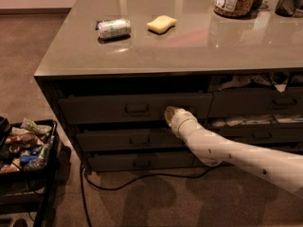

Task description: Close top drawer

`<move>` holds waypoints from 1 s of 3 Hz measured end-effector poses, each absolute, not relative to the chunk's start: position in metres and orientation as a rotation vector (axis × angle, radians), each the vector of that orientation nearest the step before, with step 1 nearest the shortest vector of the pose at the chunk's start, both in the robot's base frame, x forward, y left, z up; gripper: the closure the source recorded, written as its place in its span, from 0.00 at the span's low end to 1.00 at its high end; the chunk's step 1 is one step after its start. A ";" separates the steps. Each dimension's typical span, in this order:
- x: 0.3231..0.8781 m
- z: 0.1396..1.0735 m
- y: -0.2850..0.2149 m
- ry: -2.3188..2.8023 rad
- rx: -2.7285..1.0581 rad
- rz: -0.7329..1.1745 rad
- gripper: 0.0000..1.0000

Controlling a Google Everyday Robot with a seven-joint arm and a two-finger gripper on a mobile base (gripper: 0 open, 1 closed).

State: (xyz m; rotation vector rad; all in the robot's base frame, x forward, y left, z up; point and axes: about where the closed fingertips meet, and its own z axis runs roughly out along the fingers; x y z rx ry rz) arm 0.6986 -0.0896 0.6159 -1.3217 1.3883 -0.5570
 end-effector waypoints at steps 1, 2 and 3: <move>0.699 0.616 -0.087 1.381 -1.318 -0.533 1.00; 0.687 0.619 -0.088 1.364 -1.309 -0.448 1.00; 0.652 0.628 -0.097 1.359 -1.316 -0.375 1.00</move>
Offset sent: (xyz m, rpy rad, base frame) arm -0.0371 -0.0034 0.0063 0.1478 0.0580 0.1525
